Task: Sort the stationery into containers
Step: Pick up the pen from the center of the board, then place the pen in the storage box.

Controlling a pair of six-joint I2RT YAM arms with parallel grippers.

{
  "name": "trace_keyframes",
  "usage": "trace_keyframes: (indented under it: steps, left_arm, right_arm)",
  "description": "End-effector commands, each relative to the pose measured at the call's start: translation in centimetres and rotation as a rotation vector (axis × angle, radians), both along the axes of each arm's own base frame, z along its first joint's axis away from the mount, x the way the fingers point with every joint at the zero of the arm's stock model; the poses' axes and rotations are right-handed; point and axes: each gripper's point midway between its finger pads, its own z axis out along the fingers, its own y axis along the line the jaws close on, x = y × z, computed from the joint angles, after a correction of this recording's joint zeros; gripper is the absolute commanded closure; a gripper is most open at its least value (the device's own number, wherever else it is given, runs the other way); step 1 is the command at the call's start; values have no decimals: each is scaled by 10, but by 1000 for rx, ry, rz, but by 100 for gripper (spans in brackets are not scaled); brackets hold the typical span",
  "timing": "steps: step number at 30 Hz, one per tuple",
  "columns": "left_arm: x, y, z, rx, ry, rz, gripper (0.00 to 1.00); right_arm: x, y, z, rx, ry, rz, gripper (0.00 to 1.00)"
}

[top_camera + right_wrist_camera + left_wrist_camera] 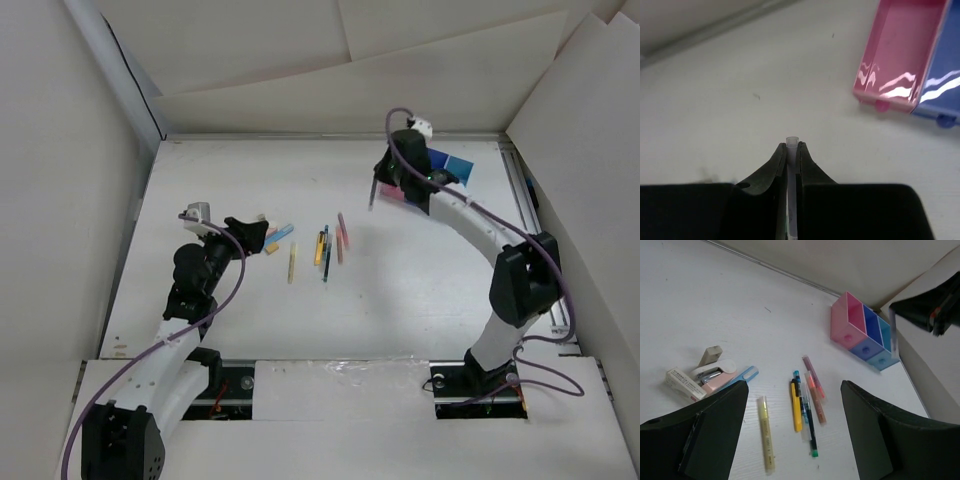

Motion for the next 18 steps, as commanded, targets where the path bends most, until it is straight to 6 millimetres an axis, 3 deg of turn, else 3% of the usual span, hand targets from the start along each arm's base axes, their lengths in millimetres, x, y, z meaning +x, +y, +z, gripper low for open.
trace_keyframes:
  steps: [1,5,7,11,18]
  left_arm:
    - [-4,-10,26,-40,-67,-59,28]
    - [-9,-18,27,-64,-68,-102,28]
    - [-7,-31,23,-71,-44,-133,28]
    - [-9,-55,24,-48,-37,-198,27]
    - [-10,-49,29,-34,-57,-166,24]
  right_arm:
    - [35,-45,30,5,-31,-94,100]
    - [85,-79,36,22,-40,-182,100]
    - [100,-101,31,18,-29,-227,100]
    - [119,-124,19,24,-12,-272,100]
    - [138,-118,-12,14,26,-253,100]
